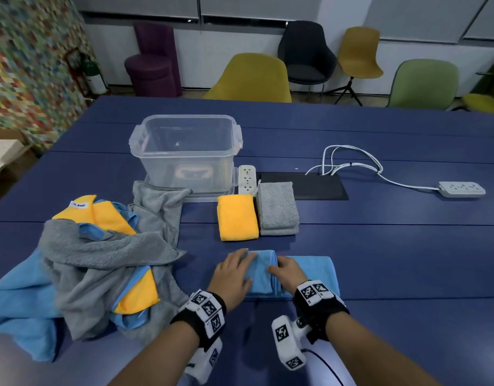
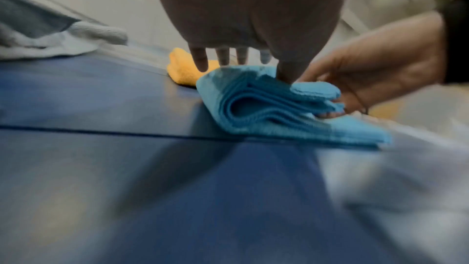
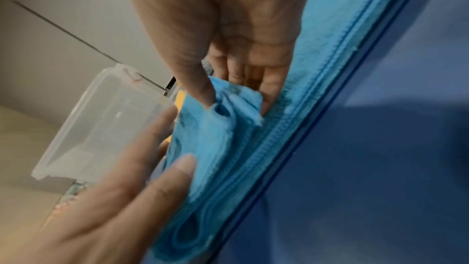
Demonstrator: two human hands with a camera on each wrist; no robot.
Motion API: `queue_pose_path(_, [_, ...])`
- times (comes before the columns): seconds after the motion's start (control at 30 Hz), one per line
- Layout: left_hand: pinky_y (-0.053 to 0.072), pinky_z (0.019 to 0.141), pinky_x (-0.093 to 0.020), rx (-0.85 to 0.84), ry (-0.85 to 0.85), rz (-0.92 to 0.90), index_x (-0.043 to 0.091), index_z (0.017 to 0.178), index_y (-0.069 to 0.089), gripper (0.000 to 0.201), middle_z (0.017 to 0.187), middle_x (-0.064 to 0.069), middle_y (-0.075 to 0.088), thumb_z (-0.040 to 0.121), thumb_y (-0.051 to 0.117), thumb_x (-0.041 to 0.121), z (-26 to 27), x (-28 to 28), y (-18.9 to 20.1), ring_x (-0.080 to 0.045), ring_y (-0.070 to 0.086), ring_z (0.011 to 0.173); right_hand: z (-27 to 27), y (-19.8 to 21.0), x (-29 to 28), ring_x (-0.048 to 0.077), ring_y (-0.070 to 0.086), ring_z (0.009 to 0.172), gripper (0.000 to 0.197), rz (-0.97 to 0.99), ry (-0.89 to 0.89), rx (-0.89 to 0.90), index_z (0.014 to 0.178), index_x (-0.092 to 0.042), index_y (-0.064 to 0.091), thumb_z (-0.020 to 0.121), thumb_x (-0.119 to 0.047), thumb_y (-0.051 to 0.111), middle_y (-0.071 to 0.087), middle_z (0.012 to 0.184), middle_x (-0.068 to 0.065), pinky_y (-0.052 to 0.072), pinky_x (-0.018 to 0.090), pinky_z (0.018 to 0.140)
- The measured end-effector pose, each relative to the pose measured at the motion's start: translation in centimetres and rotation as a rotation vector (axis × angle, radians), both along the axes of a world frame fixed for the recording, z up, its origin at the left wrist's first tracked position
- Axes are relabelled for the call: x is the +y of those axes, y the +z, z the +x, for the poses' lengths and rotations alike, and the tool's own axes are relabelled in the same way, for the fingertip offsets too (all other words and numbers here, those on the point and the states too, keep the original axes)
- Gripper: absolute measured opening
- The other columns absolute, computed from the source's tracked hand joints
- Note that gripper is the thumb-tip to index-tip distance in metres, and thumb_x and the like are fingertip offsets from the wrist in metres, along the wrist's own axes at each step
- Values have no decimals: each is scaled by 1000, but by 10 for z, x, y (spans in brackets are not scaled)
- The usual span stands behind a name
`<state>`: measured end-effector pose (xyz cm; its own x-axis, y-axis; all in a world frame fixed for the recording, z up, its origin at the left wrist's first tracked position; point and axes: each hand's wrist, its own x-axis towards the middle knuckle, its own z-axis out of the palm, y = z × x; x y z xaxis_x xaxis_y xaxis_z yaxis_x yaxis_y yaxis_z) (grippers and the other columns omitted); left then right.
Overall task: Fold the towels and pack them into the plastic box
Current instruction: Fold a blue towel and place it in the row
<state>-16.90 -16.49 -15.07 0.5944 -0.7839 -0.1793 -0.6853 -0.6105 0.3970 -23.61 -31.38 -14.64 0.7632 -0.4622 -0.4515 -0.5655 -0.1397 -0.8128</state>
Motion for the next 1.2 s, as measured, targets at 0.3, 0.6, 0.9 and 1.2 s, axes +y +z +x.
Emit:
queue_pose_path(0.3, [12,114,-51,-140,-142,325,20,149,18,93,157,-6,9,76,-26,59,-5,-14,-22,-28,1,144,-4,-4,5,17,47,80,26,-410,-3,179,94,-16,35,88,-21,60,46,92,-1,33,24,69])
queue_pose_path(0.6, [45,82,-37,-92,310,182,13,108,59,47,110,-4,57,91,33,48,7,4,2,-25,54,105,2,2,8,21,52,82,8,-658,193,282,95,-16,54,93,-19,48,59,100,4,37,25,67])
queue_pose_path(0.9, [45,83,-29,561,578,-112,3,114,55,36,115,-11,60,89,57,29,26,3,0,-28,58,104,-1,3,20,30,60,97,20,-492,181,229,100,-17,61,95,-24,42,65,101,8,47,30,78])
queue_pose_path(1.2, [46,63,-17,691,359,-453,14,92,53,14,90,-2,58,98,42,20,3,-6,36,-13,58,71,-7,30,13,18,61,101,45,403,33,79,110,-24,60,90,-59,40,64,106,1,52,26,75])
